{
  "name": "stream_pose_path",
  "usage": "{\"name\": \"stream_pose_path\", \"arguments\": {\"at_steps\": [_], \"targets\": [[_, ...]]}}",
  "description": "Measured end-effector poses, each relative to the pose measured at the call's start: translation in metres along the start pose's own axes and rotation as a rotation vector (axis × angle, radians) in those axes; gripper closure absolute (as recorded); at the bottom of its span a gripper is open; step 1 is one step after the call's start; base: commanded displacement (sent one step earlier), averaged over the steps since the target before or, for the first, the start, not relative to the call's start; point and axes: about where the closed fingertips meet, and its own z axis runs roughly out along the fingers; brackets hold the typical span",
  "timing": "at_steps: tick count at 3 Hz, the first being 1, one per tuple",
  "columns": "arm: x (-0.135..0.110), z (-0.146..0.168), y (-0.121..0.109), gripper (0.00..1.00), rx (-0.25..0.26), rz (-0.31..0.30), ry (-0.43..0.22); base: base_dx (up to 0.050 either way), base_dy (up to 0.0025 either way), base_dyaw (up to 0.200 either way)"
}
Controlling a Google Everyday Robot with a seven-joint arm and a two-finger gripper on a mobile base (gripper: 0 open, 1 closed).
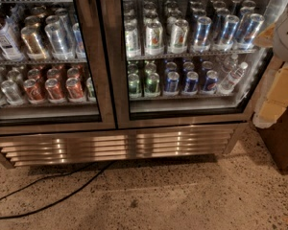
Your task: Open right fridge door
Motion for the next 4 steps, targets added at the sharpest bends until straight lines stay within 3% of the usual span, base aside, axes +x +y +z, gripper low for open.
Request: {"name": "stream_pose_path", "arguments": {"at_steps": [1, 2, 3, 4], "targets": [[0.000, 0.000, 0.000, 0.00, -0.001, 0.000, 0.000, 0.000, 0.00000, 0.000], [-0.008, 0.014, 0.000, 0.00, -0.060, 0.017, -0.032, 0.000, 0.00000, 0.000], [-0.055, 0.060, 0.012, 0.00, -0.207, -0.032, -0.165, 0.000, 0.00000, 0.000], [-0.113, 0.077, 0.034, 0.00, -0.338, -0.089, -0.343, 0.000, 0.00000, 0.000]]}}
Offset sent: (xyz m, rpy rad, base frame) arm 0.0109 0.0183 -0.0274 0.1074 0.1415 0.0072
